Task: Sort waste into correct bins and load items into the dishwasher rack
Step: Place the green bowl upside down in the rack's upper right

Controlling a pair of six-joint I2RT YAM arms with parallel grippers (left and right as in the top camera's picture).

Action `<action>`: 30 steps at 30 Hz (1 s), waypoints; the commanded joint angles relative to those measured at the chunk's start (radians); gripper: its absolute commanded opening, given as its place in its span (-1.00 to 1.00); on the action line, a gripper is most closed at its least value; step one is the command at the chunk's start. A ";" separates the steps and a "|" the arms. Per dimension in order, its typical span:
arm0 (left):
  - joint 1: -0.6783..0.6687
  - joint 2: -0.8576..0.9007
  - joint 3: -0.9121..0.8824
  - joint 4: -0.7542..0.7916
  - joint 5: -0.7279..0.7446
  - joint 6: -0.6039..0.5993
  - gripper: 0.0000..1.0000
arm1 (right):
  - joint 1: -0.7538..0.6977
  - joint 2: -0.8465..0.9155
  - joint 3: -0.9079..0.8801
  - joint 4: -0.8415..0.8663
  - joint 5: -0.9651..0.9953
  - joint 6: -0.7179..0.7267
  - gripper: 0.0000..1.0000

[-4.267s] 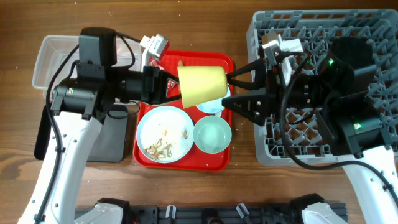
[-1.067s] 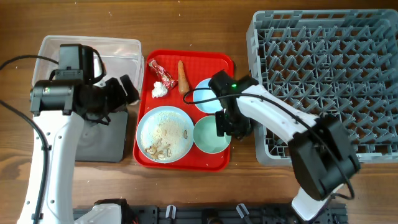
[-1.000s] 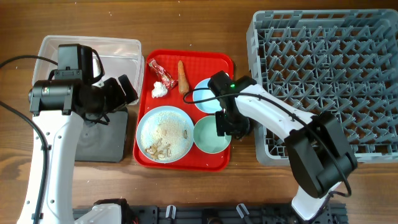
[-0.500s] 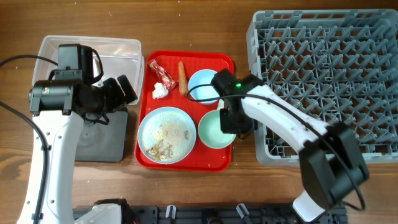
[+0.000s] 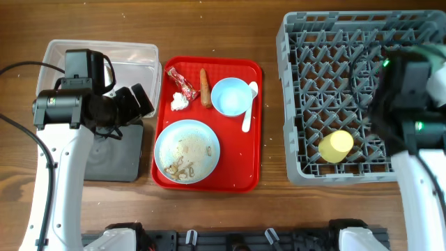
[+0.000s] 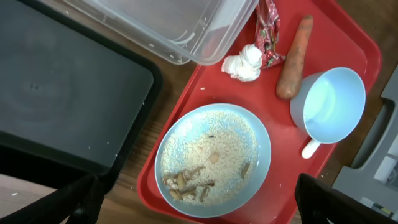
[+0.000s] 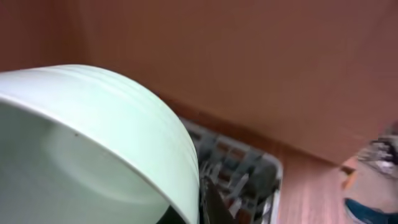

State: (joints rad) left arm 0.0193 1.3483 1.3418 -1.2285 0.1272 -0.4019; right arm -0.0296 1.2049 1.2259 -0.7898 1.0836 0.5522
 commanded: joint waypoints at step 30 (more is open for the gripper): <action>0.003 -0.015 0.006 0.001 -0.009 -0.002 1.00 | -0.114 0.680 0.002 0.563 0.073 -0.827 -0.10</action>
State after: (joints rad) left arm 0.0193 1.3476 1.3418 -1.2285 0.1272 -0.4019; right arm -0.1875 1.8599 1.2236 -0.1997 1.1770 -0.3363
